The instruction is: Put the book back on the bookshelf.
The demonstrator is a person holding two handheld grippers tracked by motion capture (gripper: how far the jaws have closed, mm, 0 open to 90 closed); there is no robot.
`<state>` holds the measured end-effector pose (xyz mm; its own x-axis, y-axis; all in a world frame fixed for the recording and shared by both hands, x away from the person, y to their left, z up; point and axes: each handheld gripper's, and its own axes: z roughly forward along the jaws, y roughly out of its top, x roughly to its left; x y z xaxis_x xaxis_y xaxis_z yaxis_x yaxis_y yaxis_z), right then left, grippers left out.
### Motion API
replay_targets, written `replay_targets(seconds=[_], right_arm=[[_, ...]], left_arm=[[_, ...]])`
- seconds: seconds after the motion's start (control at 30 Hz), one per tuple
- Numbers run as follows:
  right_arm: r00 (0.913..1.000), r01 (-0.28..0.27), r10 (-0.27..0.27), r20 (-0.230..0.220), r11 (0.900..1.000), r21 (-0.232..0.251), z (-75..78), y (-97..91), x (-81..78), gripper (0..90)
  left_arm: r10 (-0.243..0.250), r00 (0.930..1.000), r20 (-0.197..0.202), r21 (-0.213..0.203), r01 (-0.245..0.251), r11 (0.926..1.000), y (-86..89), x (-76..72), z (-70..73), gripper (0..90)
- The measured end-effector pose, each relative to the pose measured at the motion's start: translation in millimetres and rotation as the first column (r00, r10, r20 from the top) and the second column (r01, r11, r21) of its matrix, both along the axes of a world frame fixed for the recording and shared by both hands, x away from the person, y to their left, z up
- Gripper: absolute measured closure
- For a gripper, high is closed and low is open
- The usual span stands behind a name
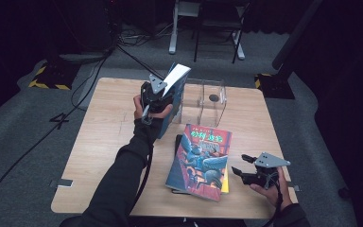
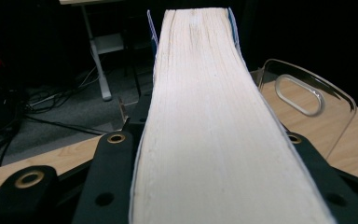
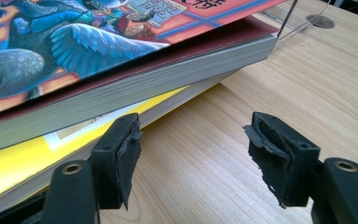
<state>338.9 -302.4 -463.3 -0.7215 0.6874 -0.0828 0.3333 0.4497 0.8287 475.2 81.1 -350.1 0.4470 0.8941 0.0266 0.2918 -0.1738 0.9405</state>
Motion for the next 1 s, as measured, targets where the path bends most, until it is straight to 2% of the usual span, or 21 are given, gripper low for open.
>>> replay_targets(seconds=[0.2,0.4,0.47,0.6,0.63,0.73,0.83,0.93,1.0], right_arm=[[1.0000,-0.007,0.007,-0.006,0.9999,-0.013,-1.4,1.3,0.0,34.5],[0.9999,-0.011,0.010,-0.010,0.9998,-0.019,-1.5,1.6,-0.2,34.5],[0.9999,-0.011,0.011,-0.010,0.9998,-0.019,-1.4,1.8,-0.4,34.5],[0.9998,-0.015,0.015,-0.013,0.9997,-0.018,-1.9,2.3,-0.2,34.5],[0.9997,-0.019,0.019,-0.014,0.9996,-0.021,-1.9,2.6,-0.3,34.5],[0.9997,-0.020,0.020,-0.015,0.9997,-0.016,-1.9,2.6,-0.4,34.5],[0.9996,-0.021,0.020,-0.019,0.9996,-0.017,-2.1,2.7,-0.2,34.5],[0.9994,-0.027,0.026,-0.020,0.9995,-0.019,-2.1,3.1,-0.4,34.5],[0.9995,-0.027,0.027,-0.019,0.9994,-0.021,-2.0,3.2,-0.4,34.5]], left_arm=[[-0.017,0.9997,-0.017,0.025,0.018,0.9995,2.2,-6.2,2.0,58.0],[-0.036,0.9984,-0.044,0.032,0.037,0.9988,5.8,-5.9,5.6,56.0],[-0.046,0.9973,-0.058,0.030,0.048,0.9984,5.7,-4.4,6.9,53.0],[-0.037,0.9959,-0.083,0.051,0.041,0.9979,4.4,-0.7,10.1,48.4],[-0.038,0.9946,-0.096,0.046,0.043,0.9980,5.7,1.6,11.7,43.6],[-0.050,0.9921,-0.115,0.053,0.057,0.9970,6.4,4.3,13.4,42.4],[-0.053,0.9900,-0.131,0.061,0.061,0.9963,5.8,7.4,15.5,42.9],[-0.055,0.9890,-0.137,0.080,0.066,0.9946,2.6,8.8,17.1,49.6],[-0.037,0.9912,-0.127,0.131,0.054,0.9900,-0.9,8.0,18.2,54.1]])
